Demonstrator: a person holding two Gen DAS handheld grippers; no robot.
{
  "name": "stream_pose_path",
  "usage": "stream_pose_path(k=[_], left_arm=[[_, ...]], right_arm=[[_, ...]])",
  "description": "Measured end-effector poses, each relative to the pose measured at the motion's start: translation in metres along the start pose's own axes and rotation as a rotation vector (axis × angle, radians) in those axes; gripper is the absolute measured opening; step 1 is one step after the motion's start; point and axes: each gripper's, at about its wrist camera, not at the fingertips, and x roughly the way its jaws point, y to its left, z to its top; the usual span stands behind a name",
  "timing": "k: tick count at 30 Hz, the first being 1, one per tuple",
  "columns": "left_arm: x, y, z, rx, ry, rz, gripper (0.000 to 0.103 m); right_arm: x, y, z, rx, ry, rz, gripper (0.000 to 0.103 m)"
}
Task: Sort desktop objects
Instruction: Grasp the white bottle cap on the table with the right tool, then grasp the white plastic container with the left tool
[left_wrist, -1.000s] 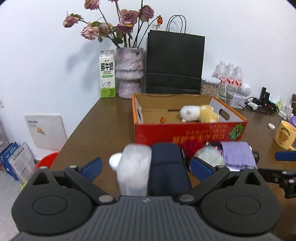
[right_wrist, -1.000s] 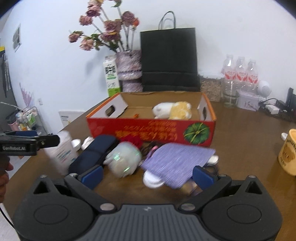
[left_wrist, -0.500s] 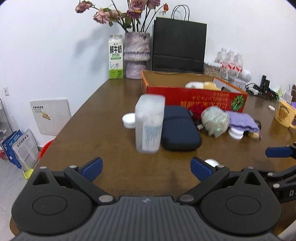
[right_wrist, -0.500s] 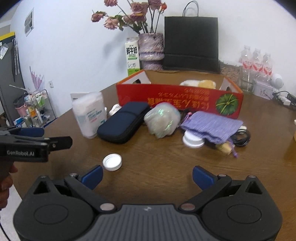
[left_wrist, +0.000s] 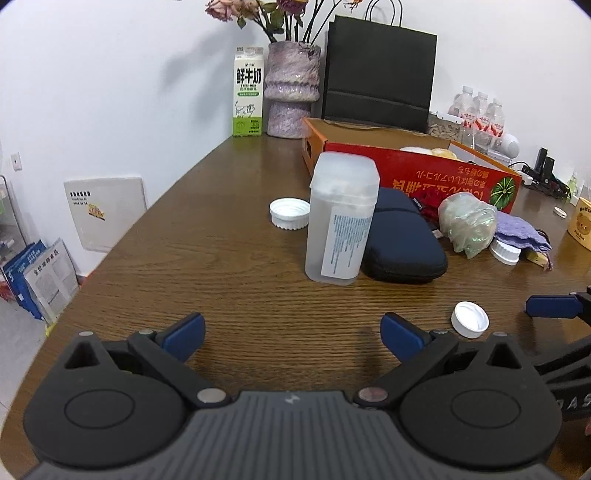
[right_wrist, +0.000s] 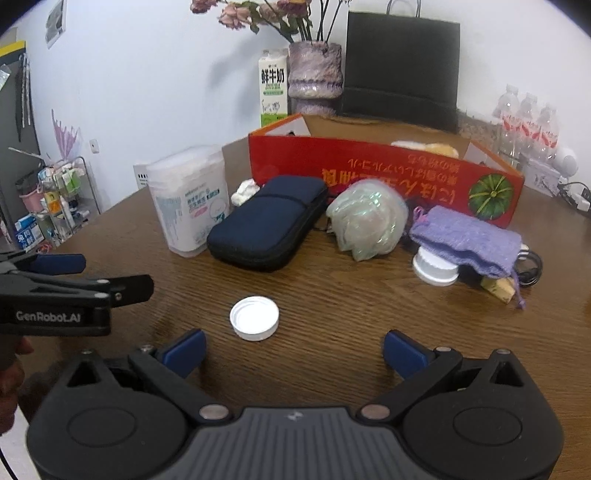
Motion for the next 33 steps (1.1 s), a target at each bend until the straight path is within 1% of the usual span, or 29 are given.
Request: stream_pose_path(k=[10, 15, 16, 17, 18, 20, 21, 23, 27, 33], left_arm=[[0.005, -0.002, -0.001, -0.001, 0.002, -0.004, 0.103], [0.005, -0.004, -0.001, 0.009, 0.005, 0.002, 0.103], [0.005, -0.004, -0.001, 0.009, 0.005, 0.003, 0.103], [0.005, -0.004, -0.001, 0.007, 0.005, 0.003, 0.103], [0.005, -0.003, -0.001, 0.003, 0.003, 0.001, 0.103], [0.005, -0.002, -0.001, -0.004, 0.001, 0.000, 0.103], [0.005, -0.002, -0.001, -0.007, 0.000, 0.000, 0.103], [0.006, -0.003, -0.001, 0.008, 0.006, 0.007, 0.103], [0.007, -0.007, -0.001, 0.034, 0.016, 0.025, 0.103], [0.009, -0.009, -0.001, 0.041, 0.022, 0.034, 0.103]], right_arm=[[0.003, 0.005, -0.001, 0.022, -0.017, -0.022, 0.103], [0.002, 0.006, -0.001, 0.004, -0.013, 0.007, 0.103], [0.001, 0.007, -0.001, 0.000, -0.018, 0.012, 0.100], [0.000, 0.008, -0.002, -0.009, -0.030, 0.022, 0.091], [-0.002, 0.009, -0.002, -0.019, -0.040, 0.033, 0.086], [-0.004, 0.012, -0.002, -0.036, -0.054, 0.055, 0.064], [-0.005, 0.013, -0.002, -0.042, -0.059, 0.067, 0.058], [-0.006, 0.010, -0.001, -0.032, -0.067, 0.081, 0.027], [-0.006, 0.005, 0.000, -0.010, -0.068, 0.096, 0.027], [-0.007, 0.001, 0.000, 0.002, -0.071, 0.106, 0.027]])
